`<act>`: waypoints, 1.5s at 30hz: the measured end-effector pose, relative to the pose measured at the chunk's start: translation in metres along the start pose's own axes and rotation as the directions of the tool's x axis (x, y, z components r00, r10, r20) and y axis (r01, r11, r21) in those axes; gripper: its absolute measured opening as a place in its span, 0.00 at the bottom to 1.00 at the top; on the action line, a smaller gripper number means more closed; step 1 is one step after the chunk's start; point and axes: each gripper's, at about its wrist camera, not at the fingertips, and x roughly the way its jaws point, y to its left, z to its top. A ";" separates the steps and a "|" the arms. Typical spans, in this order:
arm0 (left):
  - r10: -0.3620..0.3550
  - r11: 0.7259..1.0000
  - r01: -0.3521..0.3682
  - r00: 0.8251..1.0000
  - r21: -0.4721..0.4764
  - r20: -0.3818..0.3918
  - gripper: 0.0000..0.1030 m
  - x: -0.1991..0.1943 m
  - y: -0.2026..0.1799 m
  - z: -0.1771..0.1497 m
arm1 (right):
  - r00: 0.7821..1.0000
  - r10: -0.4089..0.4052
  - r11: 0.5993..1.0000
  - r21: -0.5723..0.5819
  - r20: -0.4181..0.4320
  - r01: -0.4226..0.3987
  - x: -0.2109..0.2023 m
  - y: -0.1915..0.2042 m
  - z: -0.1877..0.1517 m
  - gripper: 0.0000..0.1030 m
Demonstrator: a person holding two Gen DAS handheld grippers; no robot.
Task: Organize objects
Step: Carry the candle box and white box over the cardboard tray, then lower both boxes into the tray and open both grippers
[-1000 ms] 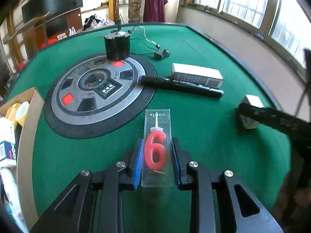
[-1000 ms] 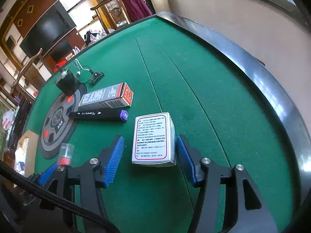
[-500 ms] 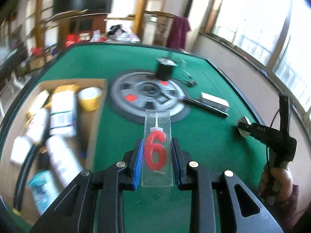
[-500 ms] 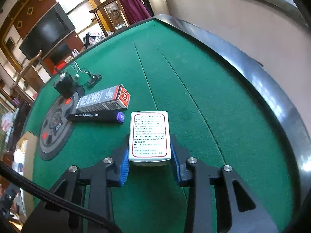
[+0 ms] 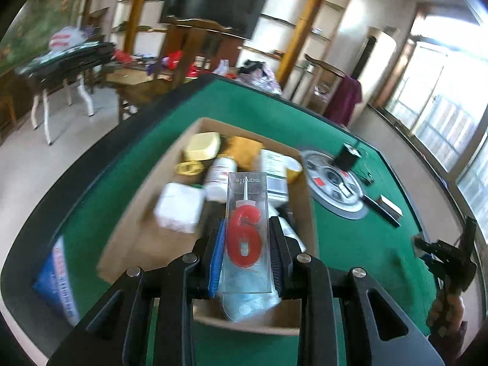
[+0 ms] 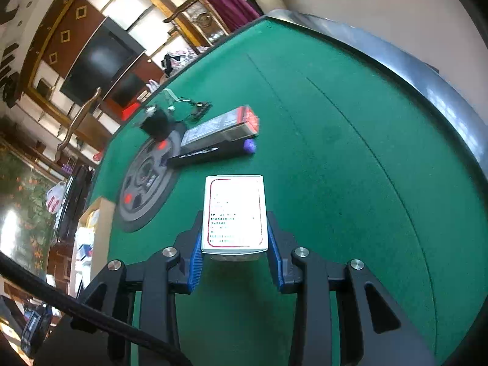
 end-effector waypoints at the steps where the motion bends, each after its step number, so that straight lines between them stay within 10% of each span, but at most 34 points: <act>1: 0.005 1.000 -0.005 1.000 -0.010 0.001 0.22 0.000 0.007 0.000 | 1.000 0.002 1.000 -0.018 0.001 -0.001 -0.003 0.008 -0.002 0.32; 31: 0.049 0.998 -0.051 0.994 -0.025 -0.101 0.23 0.049 0.046 -0.014 | 0.943 0.197 0.874 -0.387 -0.270 -0.294 0.045 0.222 -0.084 0.32; 45: 0.081 0.996 -0.083 0.995 -0.029 -0.065 0.23 0.050 0.075 -0.008 | 0.958 0.054 0.872 -0.455 -0.281 -0.183 0.116 0.270 -0.084 0.32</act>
